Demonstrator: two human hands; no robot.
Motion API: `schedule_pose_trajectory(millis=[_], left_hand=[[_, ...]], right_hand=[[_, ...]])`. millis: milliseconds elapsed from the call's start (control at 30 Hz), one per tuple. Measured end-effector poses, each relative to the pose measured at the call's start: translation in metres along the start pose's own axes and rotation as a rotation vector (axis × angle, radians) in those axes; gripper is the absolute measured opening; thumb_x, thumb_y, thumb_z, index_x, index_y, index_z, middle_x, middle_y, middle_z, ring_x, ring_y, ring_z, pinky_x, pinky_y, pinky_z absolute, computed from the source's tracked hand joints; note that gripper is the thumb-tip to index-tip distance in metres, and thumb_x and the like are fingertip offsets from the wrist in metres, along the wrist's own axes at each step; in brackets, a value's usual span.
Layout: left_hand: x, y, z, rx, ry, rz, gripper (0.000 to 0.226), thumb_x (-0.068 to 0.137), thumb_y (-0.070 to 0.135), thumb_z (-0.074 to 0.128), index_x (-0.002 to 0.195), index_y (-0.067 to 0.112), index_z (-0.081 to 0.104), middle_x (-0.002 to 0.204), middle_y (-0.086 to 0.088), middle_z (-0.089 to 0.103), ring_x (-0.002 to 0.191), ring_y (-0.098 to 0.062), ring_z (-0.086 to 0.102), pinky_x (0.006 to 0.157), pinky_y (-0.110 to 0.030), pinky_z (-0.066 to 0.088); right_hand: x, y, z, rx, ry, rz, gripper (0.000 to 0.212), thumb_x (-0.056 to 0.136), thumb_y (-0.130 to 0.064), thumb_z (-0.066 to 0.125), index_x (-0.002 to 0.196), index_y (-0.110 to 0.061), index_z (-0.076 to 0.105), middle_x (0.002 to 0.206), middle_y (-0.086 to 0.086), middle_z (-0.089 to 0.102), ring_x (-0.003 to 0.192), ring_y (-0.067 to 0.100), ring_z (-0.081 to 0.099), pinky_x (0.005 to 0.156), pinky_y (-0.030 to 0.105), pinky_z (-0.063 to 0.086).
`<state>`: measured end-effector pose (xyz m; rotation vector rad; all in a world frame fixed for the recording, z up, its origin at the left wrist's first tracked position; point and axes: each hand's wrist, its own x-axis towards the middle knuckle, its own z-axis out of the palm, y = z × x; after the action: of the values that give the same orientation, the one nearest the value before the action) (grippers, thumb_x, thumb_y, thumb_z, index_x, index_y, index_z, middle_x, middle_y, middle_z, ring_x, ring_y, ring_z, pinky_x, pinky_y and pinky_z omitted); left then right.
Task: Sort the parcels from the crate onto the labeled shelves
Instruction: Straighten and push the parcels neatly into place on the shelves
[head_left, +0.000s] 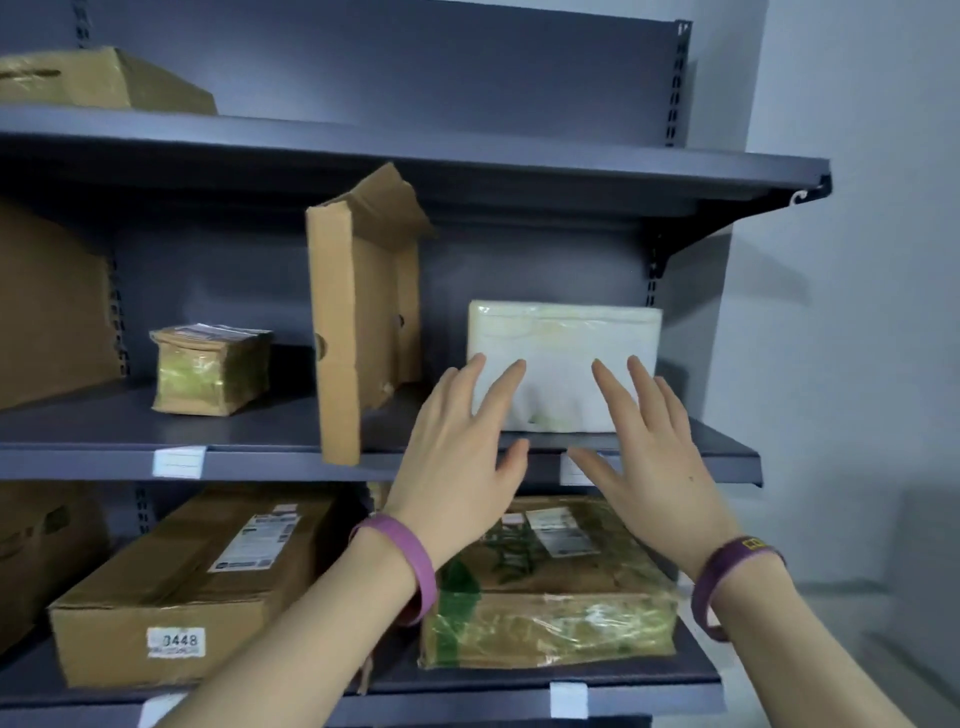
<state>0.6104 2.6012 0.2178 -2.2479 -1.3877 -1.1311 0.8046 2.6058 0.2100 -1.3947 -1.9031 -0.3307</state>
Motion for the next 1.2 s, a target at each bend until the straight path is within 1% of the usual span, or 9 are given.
schedule_pose_trajectory(millis=[167,367,600,700,767,900,967,1067,1200], left_hand=[[0.024,0.004,0.042,0.141,-0.11,-0.105,0.065,0.098,0.045,0.036,0.151,0.035,0.0,0.16,-0.007,-0.005,0.146,-0.031,0.002,0.116,-0.043,0.018],[0.045,-0.006,0.08,0.2,-0.183,-0.201,0.064,0.098,0.052,0.029,0.152,0.033,0.0,0.158,-0.009,-0.015,0.145,-0.036,0.005,0.116,-0.048,0.022],[0.048,-0.012,0.096,0.246,-0.207,-0.223,0.065,0.098,0.055,0.02,0.153,0.028,-0.001,0.157,-0.011,-0.025,0.148,-0.029,-0.005,0.118,-0.042,0.012],[0.051,-0.011,0.098,0.273,-0.215,-0.243,0.064,0.098,0.056,0.017,0.153,0.028,0.0,0.158,-0.011,-0.023,0.148,-0.029,-0.004,0.117,-0.042,0.016],[0.052,-0.012,0.098,0.279,-0.215,-0.246,0.064,0.098,0.056,0.016,0.153,0.028,0.002,0.158,-0.012,-0.021,0.148,-0.029,-0.002,0.116,-0.043,0.016],[0.045,-0.01,0.095,0.222,-0.173,-0.222,0.062,0.099,0.054,0.019,0.153,0.027,0.006,0.16,-0.01,-0.013,0.148,-0.025,-0.004,0.119,-0.041,0.005],[0.033,-0.007,0.093,0.116,-0.083,-0.177,0.06,0.1,0.05,0.024,0.153,0.026,0.011,0.161,-0.006,-0.007,0.149,-0.022,-0.005,0.12,-0.038,0.0],[0.002,-0.002,0.093,0.001,0.071,-0.086,0.058,0.099,0.046,0.028,0.152,0.024,0.019,0.161,-0.002,0.007,0.149,-0.018,0.002,0.12,-0.034,0.001],[-0.043,0.005,0.109,-0.036,0.107,-0.047,0.056,0.098,0.038,0.035,0.15,0.022,0.025,0.159,0.0,0.017,0.149,-0.014,0.006,0.121,-0.037,0.004]], right_hand=[[0.016,0.047,0.008,-0.099,-0.135,0.062,0.069,0.093,-0.06,0.033,0.152,-0.043,0.0,0.163,0.002,-0.007,0.149,0.032,-0.003,0.118,0.049,0.018],[0.037,0.084,0.023,-0.134,-0.26,0.066,0.069,0.092,-0.063,0.023,0.153,-0.04,-0.002,0.161,-0.01,-0.018,0.149,0.03,-0.009,0.118,0.05,0.022],[0.046,0.096,0.036,-0.133,-0.245,0.015,0.08,0.083,-0.068,0.009,0.155,-0.033,0.002,0.16,-0.009,-0.024,0.15,0.02,-0.009,0.113,0.041,0.032],[0.049,0.1,0.039,-0.161,-0.239,0.006,0.079,0.085,-0.068,0.007,0.155,-0.032,0.004,0.16,-0.008,-0.023,0.15,0.019,-0.007,0.111,0.042,0.034],[0.05,0.102,0.04,-0.173,-0.232,-0.003,0.079,0.085,-0.068,0.007,0.155,-0.03,0.006,0.161,-0.005,-0.02,0.151,0.021,-0.003,0.113,0.042,0.03],[0.038,0.099,0.041,-0.115,-0.188,-0.036,0.077,0.087,-0.064,0.01,0.155,-0.028,0.007,0.163,-0.002,-0.01,0.15,0.019,-0.006,0.121,0.039,0.006],[0.024,0.096,0.041,-0.054,-0.121,-0.088,0.073,0.091,-0.063,0.014,0.155,-0.028,0.009,0.163,-0.003,-0.005,0.15,0.017,-0.007,0.12,0.036,0.0],[-0.006,0.094,0.043,-0.013,0.006,-0.175,0.066,0.098,-0.059,0.022,0.154,-0.025,0.017,0.163,-0.001,0.006,0.151,0.017,-0.001,0.12,0.035,0.003],[-0.052,0.093,0.055,0.033,0.076,-0.255,0.06,0.1,-0.05,0.031,0.152,-0.019,0.027,0.161,0.005,0.02,0.15,0.021,0.01,0.12,0.047,0.02]])
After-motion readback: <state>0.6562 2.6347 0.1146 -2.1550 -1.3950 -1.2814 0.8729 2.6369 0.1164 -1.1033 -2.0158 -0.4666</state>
